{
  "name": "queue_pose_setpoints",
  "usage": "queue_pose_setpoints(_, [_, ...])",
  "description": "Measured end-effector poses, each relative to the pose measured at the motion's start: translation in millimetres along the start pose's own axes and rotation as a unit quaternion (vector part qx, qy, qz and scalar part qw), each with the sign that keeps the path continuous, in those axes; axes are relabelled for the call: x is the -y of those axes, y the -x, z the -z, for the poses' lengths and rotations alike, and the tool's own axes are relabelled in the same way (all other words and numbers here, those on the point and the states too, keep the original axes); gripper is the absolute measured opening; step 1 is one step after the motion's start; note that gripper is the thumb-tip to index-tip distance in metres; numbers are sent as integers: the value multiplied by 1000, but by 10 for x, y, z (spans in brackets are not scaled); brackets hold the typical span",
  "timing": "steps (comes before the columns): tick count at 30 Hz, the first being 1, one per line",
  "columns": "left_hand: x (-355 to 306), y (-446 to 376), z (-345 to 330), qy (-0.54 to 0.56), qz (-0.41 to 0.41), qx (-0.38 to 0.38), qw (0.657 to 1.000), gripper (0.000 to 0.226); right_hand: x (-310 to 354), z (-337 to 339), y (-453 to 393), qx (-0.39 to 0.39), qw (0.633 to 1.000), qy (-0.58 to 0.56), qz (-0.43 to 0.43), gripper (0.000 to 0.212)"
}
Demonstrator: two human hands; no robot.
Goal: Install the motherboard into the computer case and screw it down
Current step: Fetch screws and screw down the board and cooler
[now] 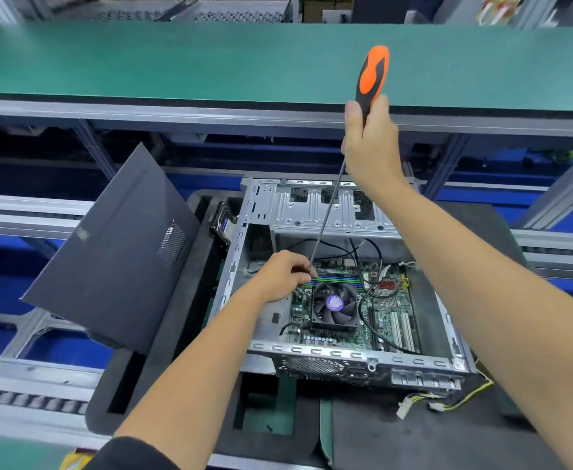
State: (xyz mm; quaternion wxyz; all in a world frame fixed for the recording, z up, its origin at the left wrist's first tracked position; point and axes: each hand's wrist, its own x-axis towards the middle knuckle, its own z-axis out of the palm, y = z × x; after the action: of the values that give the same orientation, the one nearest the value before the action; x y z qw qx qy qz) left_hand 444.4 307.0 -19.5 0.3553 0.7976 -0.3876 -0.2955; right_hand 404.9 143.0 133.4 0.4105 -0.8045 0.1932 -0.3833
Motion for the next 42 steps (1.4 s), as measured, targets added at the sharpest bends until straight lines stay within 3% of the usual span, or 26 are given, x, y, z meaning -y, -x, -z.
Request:
queue_pose_setpoints(10, [-12,14,-24,-39,-30,-22,999,18,44,38,0,51,999,10,4,22])
queue_pose_setpoints(20, [-100,127,-49,-171,-70,20,983,55,122,135,129,174,982,-52,55,17])
queue_pose_setpoints(27, [-54,228,34,-180,-71,52,980,46,182,252,77,272,959,-79,29,25])
queue_pose_setpoints(35, [-77,358,34,-161,-90,12,983,40,396,375,89,281,949,-127,64,20])
queue_pose_setpoints(42, [-68,386,8,-104,-34,61,992,26,413,359,181,339,931,-129,48,19])
